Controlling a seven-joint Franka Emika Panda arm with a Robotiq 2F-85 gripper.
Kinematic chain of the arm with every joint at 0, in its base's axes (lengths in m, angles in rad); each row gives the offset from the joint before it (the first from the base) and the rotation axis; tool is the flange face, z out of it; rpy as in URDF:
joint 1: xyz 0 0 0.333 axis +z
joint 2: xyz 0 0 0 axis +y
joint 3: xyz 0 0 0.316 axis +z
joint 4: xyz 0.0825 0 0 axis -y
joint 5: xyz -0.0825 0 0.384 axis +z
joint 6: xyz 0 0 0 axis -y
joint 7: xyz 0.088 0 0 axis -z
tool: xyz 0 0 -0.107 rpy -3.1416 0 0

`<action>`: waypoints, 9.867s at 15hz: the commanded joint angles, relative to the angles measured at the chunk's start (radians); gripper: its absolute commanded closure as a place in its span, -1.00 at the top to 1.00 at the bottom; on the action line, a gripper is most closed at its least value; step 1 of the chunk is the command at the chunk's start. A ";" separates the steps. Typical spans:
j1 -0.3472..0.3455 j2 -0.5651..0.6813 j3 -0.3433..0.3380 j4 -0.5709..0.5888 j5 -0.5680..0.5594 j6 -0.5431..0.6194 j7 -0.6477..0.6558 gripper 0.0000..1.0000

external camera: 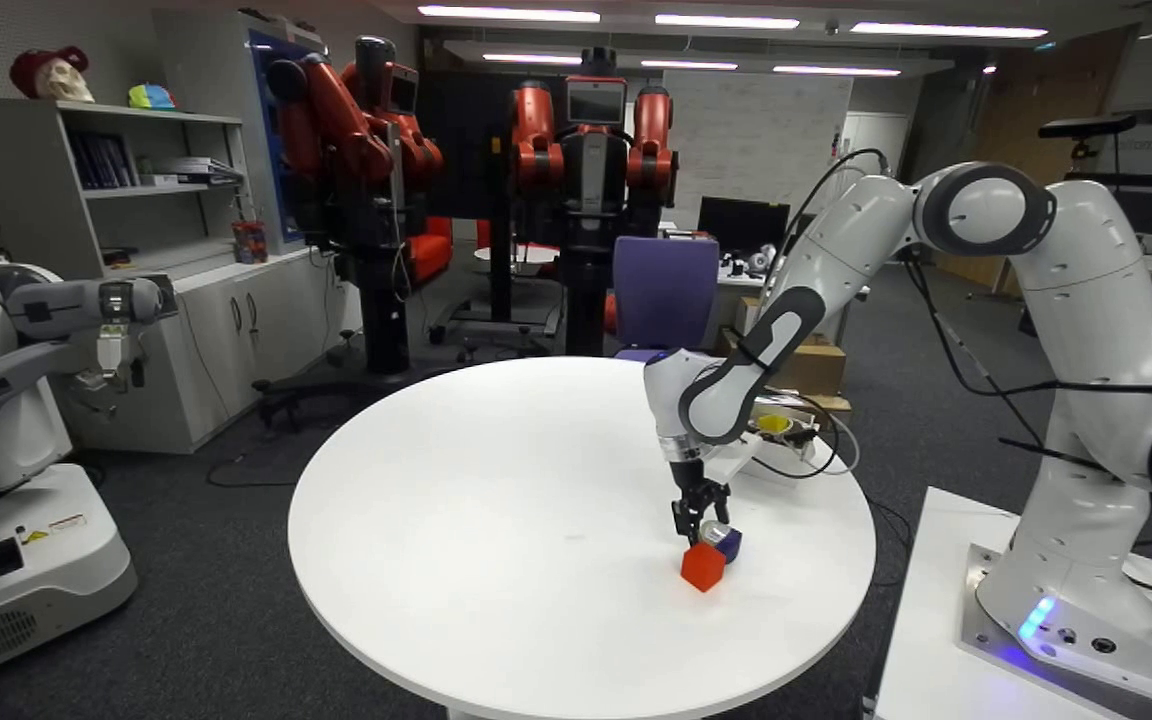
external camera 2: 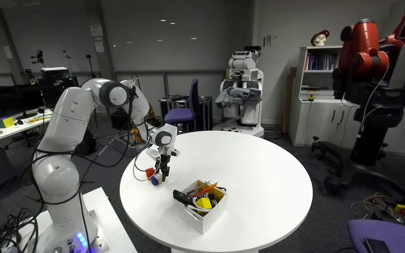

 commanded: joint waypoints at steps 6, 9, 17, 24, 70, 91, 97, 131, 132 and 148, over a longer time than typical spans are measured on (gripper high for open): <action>-0.001 0.006 -0.007 0.038 0.029 -0.041 -0.052 0.03; -0.014 -0.034 -0.020 0.034 0.029 -0.055 -0.050 0.03; -0.093 -0.239 -0.132 0.011 0.013 -0.051 -0.055 0.03; -0.193 -0.277 -0.224 0.048 -0.008 -0.047 -0.042 0.03; -0.121 -0.527 -0.027 -0.277 0.372 0.017 -0.310 1.00; 0.081 -0.287 0.033 -0.285 0.087 0.277 0.097 1.00; 0.141 -0.215 0.010 -0.223 -0.017 0.263 0.248 1.00; -0.097 -0.279 -0.206 0.051 -0.033 -0.231 0.243 -0.37; -0.122 -0.280 -0.228 0.064 -0.037 -0.263 0.253 -0.37; -0.220 -0.096 -0.317 0.214 -0.043 -0.290 0.394 0.79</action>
